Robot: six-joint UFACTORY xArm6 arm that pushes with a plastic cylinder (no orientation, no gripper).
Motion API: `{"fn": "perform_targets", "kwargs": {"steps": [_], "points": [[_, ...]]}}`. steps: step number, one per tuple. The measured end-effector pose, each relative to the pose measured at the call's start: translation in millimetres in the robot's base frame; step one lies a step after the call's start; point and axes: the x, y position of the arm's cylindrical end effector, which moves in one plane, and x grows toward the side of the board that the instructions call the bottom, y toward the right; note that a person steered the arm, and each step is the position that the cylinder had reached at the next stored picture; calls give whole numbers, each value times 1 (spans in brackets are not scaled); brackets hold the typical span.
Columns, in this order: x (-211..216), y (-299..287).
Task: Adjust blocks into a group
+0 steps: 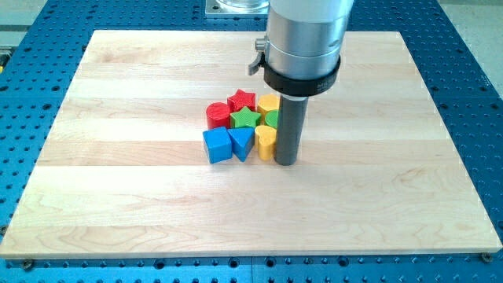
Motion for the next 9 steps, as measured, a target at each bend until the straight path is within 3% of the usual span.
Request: {"fn": "perform_targets", "kwargs": {"steps": [2,4,7,8,9], "points": [[40,-30],[22,-86],[-4,-104],[26,-136],[64,-130]]}}
